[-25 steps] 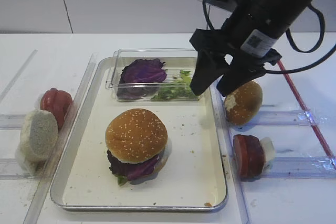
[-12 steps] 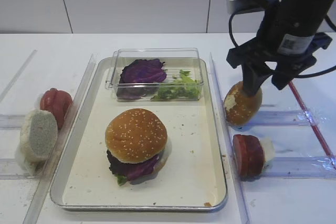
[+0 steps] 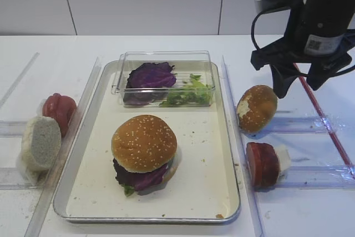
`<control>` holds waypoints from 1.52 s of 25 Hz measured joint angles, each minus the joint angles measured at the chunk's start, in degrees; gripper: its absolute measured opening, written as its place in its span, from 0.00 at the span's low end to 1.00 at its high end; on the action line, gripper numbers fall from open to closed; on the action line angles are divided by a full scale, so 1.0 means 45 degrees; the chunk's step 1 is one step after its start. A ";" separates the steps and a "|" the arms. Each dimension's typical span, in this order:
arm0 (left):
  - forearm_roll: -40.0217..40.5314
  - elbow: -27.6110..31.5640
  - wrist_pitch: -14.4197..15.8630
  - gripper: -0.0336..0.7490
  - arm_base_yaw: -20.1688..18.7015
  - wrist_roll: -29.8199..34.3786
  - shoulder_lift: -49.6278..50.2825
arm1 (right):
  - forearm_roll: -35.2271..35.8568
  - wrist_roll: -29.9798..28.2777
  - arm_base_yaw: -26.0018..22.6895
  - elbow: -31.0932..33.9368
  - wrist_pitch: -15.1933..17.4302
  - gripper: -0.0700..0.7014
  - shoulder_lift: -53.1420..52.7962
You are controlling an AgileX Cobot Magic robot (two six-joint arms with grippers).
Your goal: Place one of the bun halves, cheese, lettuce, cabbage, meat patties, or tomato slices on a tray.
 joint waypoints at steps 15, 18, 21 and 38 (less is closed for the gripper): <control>-0.0084 0.0000 0.0000 0.67 0.0000 0.0000 0.0000 | 0.1013 -0.0668 -0.3984 0.0000 0.0006 0.68 -0.0558; 0.0000 0.0000 0.0000 0.67 0.0000 0.0000 0.0000 | 0.1098 -0.0773 -0.3984 0.0000 0.0027 0.68 -0.0736; -0.0084 0.0000 0.0000 0.67 0.0000 0.0000 0.0000 | 0.1130 -0.0805 -0.3984 0.0000 0.0051 0.68 -0.1047; 0.0000 0.0000 0.0000 0.67 0.0000 0.0000 0.0000 | 0.1431 -0.1150 -0.3984 0.2235 0.0303 0.68 -0.6703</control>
